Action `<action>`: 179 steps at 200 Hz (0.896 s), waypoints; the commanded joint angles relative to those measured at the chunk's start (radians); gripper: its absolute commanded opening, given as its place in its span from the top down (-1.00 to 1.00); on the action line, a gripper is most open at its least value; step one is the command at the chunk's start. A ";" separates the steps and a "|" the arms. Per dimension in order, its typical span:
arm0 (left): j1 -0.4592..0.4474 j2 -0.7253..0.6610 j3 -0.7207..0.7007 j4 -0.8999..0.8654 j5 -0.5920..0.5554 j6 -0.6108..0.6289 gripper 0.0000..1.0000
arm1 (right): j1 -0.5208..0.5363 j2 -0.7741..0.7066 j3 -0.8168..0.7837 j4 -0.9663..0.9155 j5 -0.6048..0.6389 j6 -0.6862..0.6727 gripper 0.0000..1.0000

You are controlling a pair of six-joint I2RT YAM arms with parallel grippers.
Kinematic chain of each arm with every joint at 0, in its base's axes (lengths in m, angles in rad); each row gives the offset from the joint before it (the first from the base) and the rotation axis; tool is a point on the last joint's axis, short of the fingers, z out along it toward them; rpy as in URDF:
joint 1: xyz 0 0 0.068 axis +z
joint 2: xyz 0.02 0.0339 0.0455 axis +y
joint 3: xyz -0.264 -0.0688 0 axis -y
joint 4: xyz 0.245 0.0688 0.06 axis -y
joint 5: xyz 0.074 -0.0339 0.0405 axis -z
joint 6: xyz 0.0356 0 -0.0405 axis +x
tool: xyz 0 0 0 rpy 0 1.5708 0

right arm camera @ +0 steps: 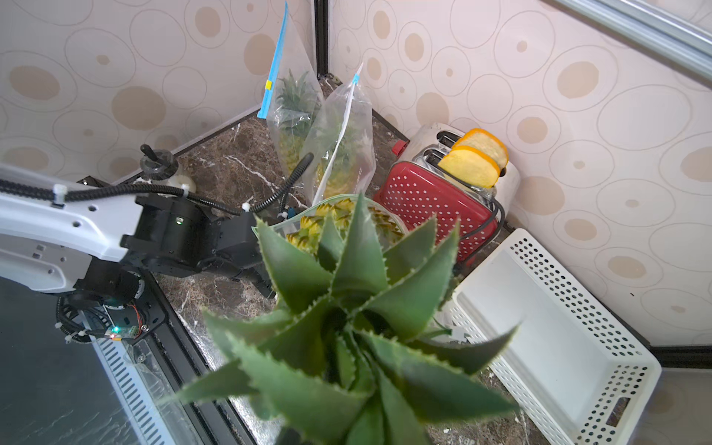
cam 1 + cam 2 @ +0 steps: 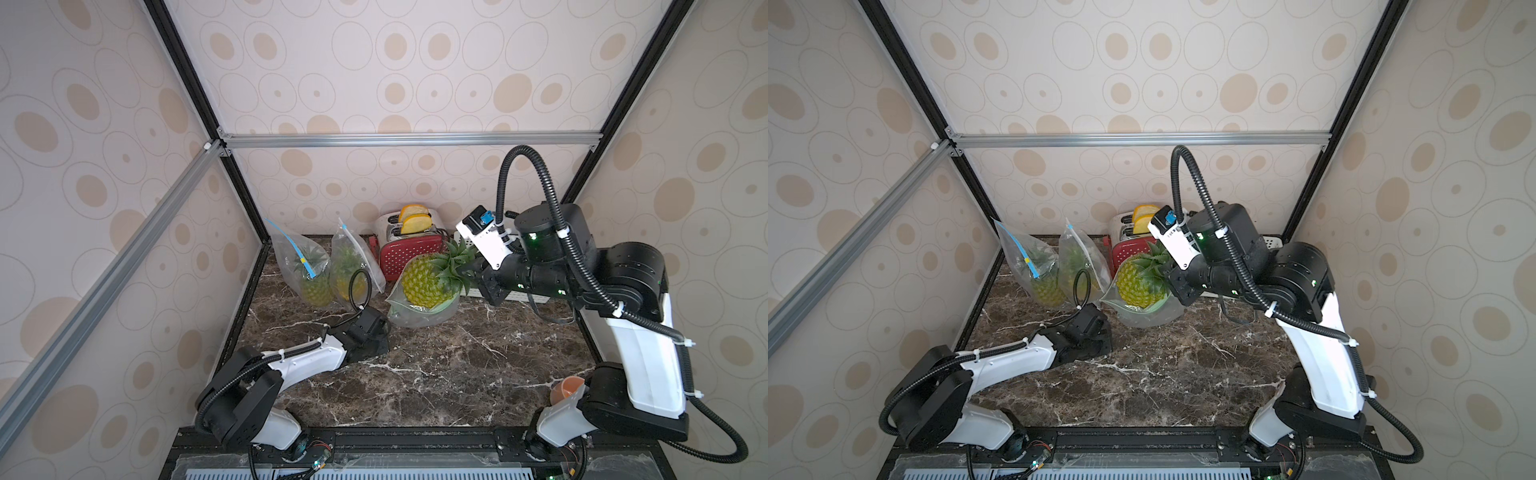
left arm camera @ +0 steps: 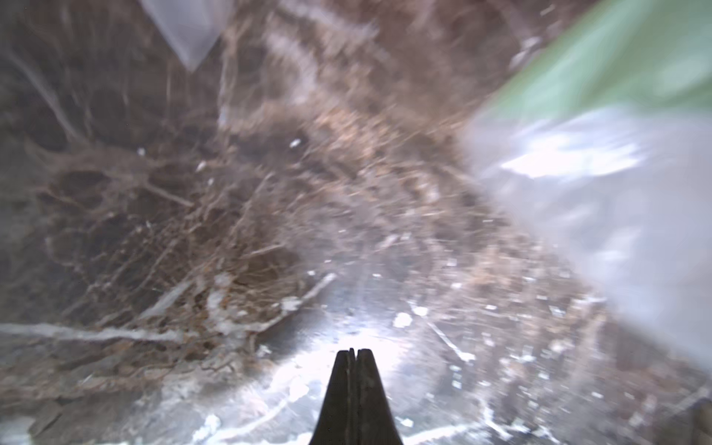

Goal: Open the zip-top bag and take out the pineapple
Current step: Pick up the pineapple from the zipper food storage bag.

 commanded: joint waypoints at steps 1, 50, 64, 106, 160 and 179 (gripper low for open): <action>-0.034 -0.154 0.000 0.025 -0.055 0.048 0.82 | -0.003 -0.003 0.006 0.113 0.024 -0.013 1.00; -0.054 -0.599 -0.186 0.194 -0.066 0.084 0.06 | -0.013 -0.010 -0.041 0.135 0.015 -0.011 1.00; -0.054 -0.619 -0.188 0.204 -0.043 0.117 -0.02 | -0.012 0.000 -0.033 0.135 0.010 -0.011 1.00; -0.064 -0.479 -0.224 0.344 0.031 0.167 -0.23 | -0.017 0.030 -0.063 0.150 0.021 0.008 1.00; -0.074 -0.355 -0.193 0.426 0.026 0.210 -0.22 | -0.095 -0.014 -0.315 0.291 0.015 0.047 1.00; -0.078 -0.302 -0.174 0.455 0.044 0.224 -0.26 | -0.162 -0.058 -0.446 0.381 -0.036 0.065 1.00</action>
